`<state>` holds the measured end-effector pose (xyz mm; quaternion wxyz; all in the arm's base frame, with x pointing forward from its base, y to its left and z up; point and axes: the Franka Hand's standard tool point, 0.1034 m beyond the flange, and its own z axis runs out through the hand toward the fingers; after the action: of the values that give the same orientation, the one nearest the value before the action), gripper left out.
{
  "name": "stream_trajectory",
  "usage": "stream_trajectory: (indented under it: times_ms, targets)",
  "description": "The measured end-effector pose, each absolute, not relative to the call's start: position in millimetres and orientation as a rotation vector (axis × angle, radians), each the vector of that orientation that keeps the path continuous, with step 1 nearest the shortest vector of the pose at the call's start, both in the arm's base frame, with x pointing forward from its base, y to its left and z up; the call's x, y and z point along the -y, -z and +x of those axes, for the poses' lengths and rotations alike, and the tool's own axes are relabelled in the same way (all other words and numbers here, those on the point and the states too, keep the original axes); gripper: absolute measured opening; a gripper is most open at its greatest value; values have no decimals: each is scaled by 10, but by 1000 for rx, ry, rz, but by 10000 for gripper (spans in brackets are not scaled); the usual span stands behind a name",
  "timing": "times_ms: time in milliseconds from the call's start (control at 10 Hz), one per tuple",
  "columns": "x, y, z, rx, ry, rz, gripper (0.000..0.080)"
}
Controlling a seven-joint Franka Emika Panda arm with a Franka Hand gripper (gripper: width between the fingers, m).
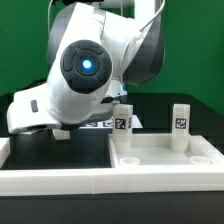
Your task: Assemble square table
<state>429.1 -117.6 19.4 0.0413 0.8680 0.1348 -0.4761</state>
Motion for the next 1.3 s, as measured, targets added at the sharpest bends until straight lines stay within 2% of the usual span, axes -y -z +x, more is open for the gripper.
stream_trajectory:
  times_ms: [200, 400, 500, 600, 700, 800, 900, 1300]
  targets:
    - [1187, -195, 4293, -408, 1457, 2659, 649]
    - [1190, -200, 4300, -405, 1455, 2660, 395]
    - [1186, -202, 4303, -405, 1454, 2660, 395]
    - [1185, -202, 4304, -406, 1454, 2660, 194]
    - [1185, -202, 4304, -405, 1454, 2660, 65]
    - [1189, -202, 4303, -405, 1454, 2660, 65]
    - [1195, -202, 4301, -403, 1454, 2661, 14]
    - [1240, -231, 4304, -394, 1454, 2665, 2]
